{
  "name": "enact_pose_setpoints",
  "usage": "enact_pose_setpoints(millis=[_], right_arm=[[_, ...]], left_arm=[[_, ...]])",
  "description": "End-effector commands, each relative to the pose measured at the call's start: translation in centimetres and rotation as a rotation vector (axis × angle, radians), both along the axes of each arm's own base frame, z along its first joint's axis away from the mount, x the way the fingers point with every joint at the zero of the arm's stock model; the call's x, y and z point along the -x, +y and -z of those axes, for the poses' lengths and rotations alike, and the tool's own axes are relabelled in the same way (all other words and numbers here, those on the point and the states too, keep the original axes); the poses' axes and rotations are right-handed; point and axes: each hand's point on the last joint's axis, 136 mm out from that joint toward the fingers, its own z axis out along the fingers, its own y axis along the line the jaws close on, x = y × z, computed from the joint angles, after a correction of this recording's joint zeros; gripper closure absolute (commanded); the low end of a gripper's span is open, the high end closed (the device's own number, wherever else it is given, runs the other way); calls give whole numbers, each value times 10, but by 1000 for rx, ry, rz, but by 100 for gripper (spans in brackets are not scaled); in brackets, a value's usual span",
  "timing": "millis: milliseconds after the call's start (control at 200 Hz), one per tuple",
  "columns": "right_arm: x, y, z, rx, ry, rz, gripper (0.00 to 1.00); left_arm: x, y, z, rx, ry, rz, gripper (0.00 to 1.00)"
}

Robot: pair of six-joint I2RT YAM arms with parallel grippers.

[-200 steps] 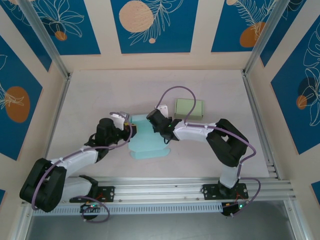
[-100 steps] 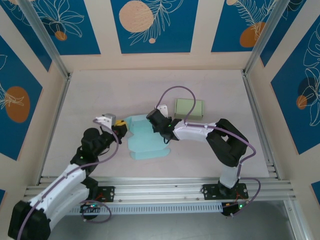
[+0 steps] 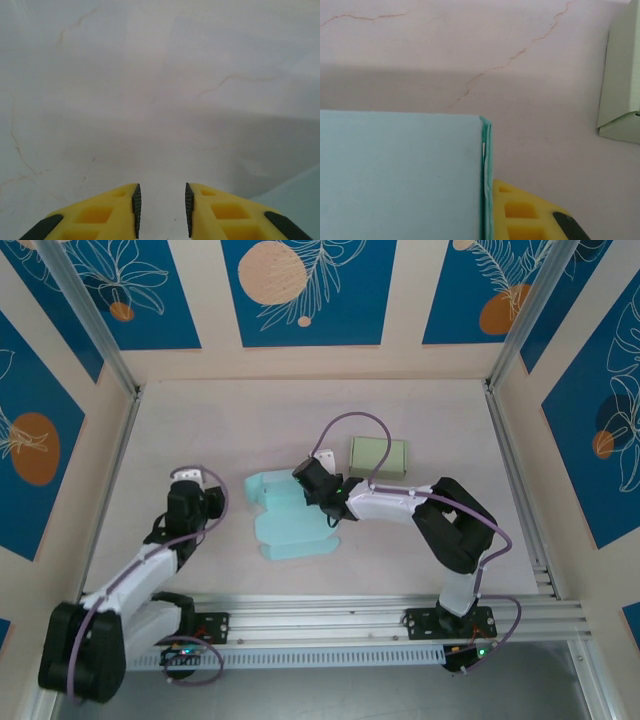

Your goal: Fold the paper box

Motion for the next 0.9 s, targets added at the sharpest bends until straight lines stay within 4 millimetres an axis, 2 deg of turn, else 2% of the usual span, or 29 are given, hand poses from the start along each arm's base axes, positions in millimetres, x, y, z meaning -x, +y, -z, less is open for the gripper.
enact_pose_setpoints(millis=[0,265,395,500,640,895], right_arm=[[8,1,19,29,64,-25,100],[7,0,17,34,58,-26,100],[6,1,17,33,58,-28,100],[5,-1,18,32,60,-24,100],[4,0,17,30,61,-24,100],[3,2,16,25,58,-28,100]], left_arm=[[-29,-11,-19,54,-69,51,68],[-47,-57,0,185,15,259,62],[-44,-76,-4,251,9,343,62],[-33,-90,-2,270,24,396,62],[-17,-94,5,287,38,397,62],[3,-93,6,279,42,380,61]])
